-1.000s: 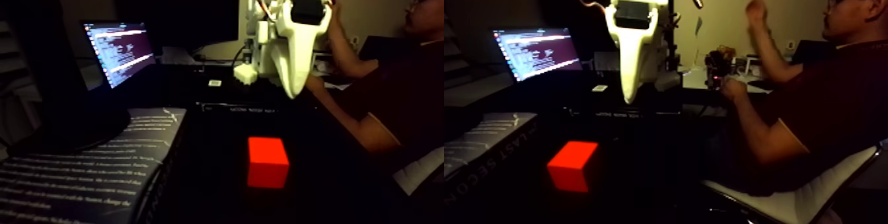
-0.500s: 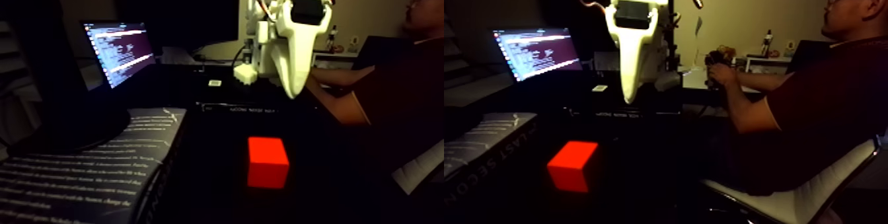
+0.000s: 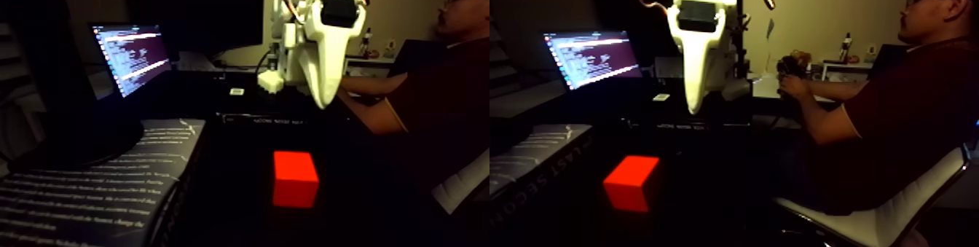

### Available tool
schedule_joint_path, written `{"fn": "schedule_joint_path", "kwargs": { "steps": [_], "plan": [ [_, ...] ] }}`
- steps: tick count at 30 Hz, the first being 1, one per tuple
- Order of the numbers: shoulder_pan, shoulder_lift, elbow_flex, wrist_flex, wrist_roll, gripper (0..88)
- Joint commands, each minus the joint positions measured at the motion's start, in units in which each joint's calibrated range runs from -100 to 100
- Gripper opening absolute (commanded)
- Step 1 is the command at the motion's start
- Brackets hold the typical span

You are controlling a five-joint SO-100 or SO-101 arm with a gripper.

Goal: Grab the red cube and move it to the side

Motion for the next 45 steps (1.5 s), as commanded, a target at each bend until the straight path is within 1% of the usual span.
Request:
{"fn": "schedule_joint_path", "kwargs": {
  "steps": [1,25,30,38,41,45],
  "plan": [
    [-0.33,0.08,0.0,-0.19,0.16,0.6],
    [0.42,0.5,-0.18,-1.79,0.38,0.8],
    [0.42,0.76,-0.63,-1.79,3.56,0.8],
    [0.42,8.07,-7.07,-1.62,5.88,0.8],
    [0.42,13.19,-10.97,-1.88,9.17,0.8],
    [0.42,21.18,-13.24,-5.0,12.95,0.8]
  ]
}}
